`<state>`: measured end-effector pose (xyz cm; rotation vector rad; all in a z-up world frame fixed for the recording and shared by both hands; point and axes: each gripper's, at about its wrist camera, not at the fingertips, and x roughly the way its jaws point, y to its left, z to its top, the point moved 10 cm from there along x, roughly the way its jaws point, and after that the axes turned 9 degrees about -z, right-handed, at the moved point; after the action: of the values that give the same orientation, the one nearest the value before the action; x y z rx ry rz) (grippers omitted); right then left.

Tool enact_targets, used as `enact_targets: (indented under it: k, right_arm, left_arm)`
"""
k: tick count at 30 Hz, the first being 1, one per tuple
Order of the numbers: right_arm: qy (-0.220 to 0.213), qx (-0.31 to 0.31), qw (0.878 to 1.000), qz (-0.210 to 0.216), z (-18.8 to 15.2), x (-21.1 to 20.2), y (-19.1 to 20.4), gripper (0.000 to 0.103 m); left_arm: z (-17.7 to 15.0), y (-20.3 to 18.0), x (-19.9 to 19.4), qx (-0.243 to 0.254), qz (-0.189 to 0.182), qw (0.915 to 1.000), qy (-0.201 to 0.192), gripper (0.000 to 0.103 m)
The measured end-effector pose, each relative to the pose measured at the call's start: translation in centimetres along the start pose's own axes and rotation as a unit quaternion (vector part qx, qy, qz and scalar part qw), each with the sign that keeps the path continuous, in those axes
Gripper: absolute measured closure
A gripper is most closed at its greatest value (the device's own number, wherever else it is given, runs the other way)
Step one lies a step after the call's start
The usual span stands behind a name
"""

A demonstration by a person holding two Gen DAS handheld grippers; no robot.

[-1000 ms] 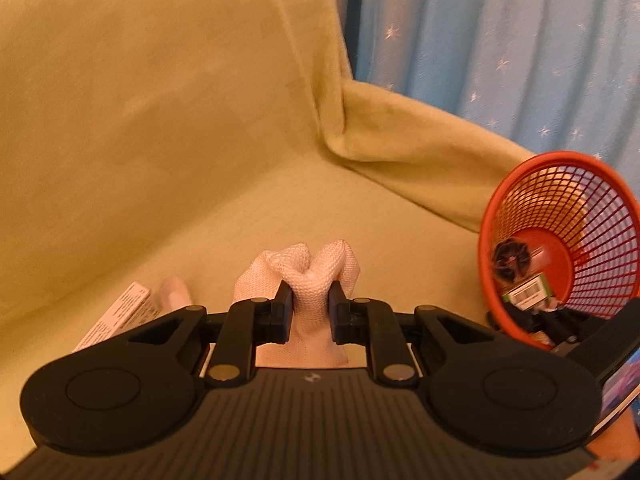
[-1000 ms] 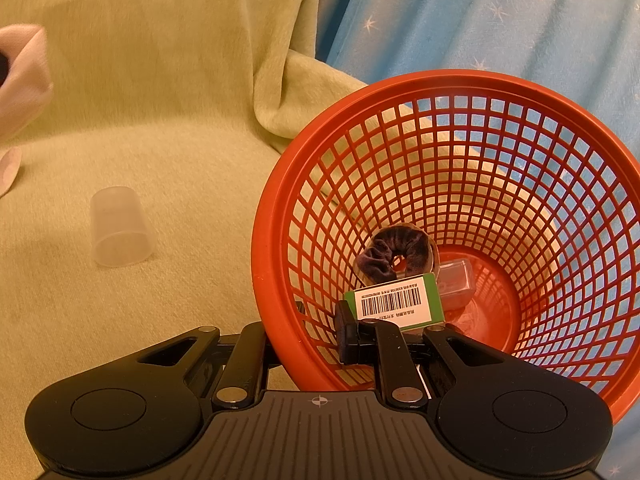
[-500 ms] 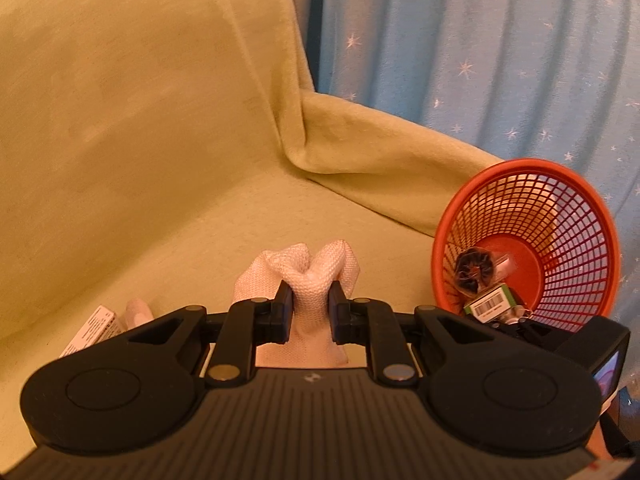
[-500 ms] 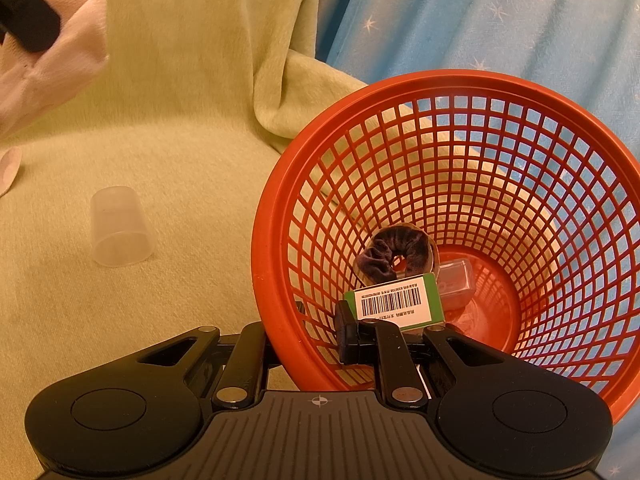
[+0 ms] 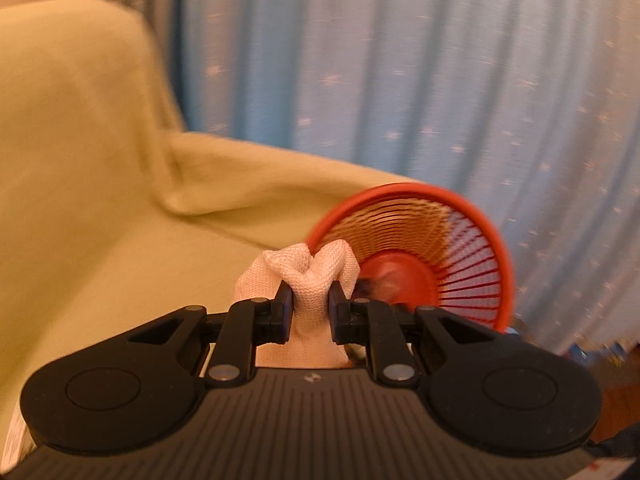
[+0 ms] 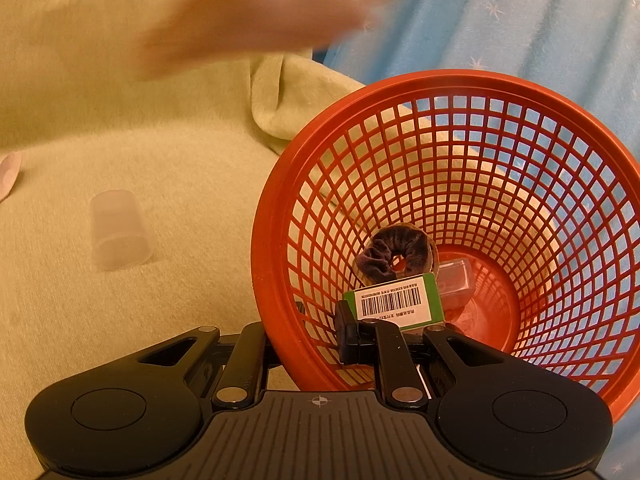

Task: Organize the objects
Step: 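Carry the white cloth over the orange basket and open the left gripper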

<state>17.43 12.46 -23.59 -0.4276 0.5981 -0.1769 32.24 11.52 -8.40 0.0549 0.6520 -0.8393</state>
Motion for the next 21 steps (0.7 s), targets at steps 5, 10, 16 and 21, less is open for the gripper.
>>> enact_targets:
  k: [5, 10, 16, 21]
  right_arm:
    - [-0.001, 0.004, 1.000, 0.001, 0.2, 0.0, -0.2, 0.091]
    - [-0.001, 0.005, 1.000, 0.002, 0.3, -0.1, -0.1, 0.091]
    - [-0.001, 0.007, 1.000, 0.000, 0.5, 0.0, 0.1, 0.091]
    - [0.000, 0.008, 1.000, 0.001, 0.6, 0.0, 0.2, 0.091]
  left_arm:
    - [2.3, -4.3, 3.7, 0.042, -0.059, 0.9973, 0.014, 0.084]
    - [3.2, -6.0, 6.2, 0.052, -0.070, 0.9961, 0.013, 0.068]
    - [2.8, -0.9, 2.9, 0.017, -0.006, 0.9997, -0.015, 0.065]
    - [0.6, 6.9, -2.5, -0.044, 0.081, 0.9951, -0.036, 0.064]
